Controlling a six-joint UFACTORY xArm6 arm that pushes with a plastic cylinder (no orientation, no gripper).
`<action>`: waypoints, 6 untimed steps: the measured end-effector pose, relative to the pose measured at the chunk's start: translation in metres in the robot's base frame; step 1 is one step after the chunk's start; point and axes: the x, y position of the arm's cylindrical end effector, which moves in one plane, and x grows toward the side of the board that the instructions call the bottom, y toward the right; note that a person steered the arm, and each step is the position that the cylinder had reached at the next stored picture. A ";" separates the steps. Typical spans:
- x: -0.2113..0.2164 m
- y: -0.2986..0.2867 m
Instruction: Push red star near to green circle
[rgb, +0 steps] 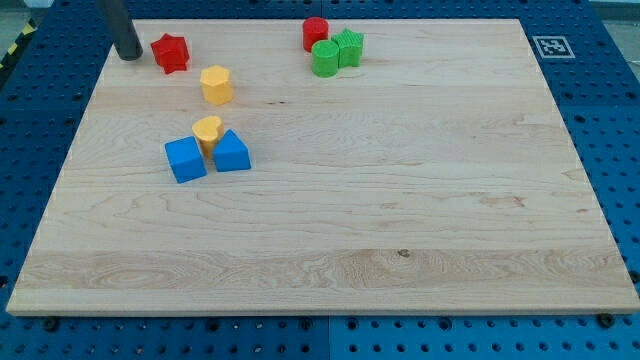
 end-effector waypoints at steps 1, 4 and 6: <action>0.005 0.039; -0.010 0.123; -0.011 0.169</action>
